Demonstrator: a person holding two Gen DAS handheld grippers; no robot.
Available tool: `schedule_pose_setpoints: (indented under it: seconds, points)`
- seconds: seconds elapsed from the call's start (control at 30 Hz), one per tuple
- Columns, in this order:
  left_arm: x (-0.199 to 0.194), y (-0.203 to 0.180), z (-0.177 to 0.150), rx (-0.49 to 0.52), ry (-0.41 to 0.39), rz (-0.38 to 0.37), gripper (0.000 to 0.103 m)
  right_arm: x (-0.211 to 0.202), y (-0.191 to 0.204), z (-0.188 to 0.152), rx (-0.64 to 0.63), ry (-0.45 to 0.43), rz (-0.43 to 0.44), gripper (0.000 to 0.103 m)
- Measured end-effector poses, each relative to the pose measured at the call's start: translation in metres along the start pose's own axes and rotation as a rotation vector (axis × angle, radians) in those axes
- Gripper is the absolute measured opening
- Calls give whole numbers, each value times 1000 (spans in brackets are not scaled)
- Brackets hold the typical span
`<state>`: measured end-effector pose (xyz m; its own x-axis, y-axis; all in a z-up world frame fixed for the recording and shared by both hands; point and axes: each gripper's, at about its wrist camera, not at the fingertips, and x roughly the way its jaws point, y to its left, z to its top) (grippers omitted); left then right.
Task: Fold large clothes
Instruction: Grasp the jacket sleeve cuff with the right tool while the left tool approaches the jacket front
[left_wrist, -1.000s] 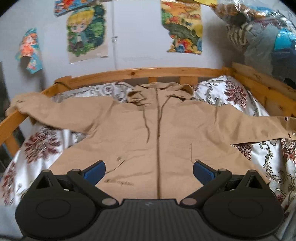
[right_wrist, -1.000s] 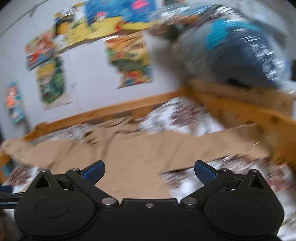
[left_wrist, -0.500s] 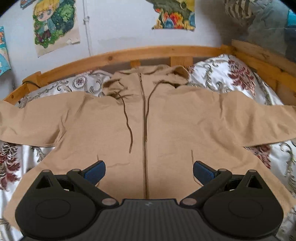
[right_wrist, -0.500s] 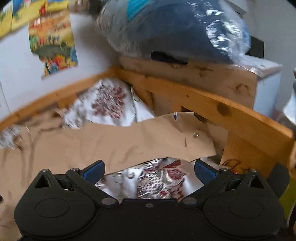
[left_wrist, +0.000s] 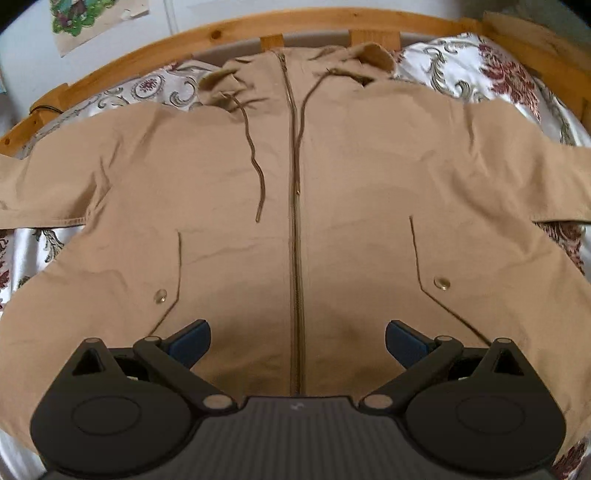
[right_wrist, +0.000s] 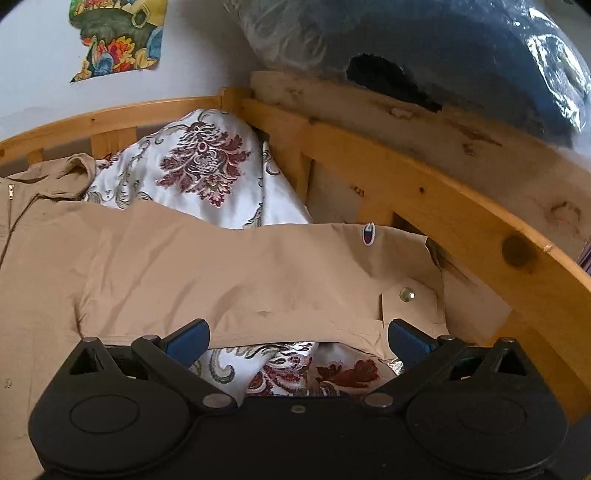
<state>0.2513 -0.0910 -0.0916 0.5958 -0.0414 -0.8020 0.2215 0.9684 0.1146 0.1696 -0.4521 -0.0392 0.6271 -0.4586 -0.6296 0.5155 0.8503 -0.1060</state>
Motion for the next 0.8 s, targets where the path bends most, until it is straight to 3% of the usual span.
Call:
schedule_pose_setpoints:
  seconds: [0.1, 0.23, 0.33, 0.43, 0.5, 0.57, 0.77, 0.8]
  points:
    - [7, -1, 1, -3, 51, -40, 103, 0, -11, -7, 83, -24, -14, 102]
    - [9, 0, -1, -14, 81, -60, 103, 3, -52, -19, 324, -101, 32, 98]
    - [10, 1, 1, -15, 86, -60, 103, 15, -71, -27, 410, -80, -75, 90]
    - [11, 2, 0, -23, 104, -70, 103, 31, -81, -33, 467, -55, -122, 64]
    - [13, 2, 0, -24, 122, -62, 103, 43, -84, -33, 467, -43, -143, 48]
    - [15, 2, 1, -30, 132, -65, 103, 51, -84, -32, 442, -47, -164, 41]
    - [17, 2, 2, -45, 147, -71, 103, 53, -68, -15, 264, -154, -201, 41]
    - [17, 2, 3, -47, 146, -72, 103, 54, -63, -12, 216, -175, -220, 47]
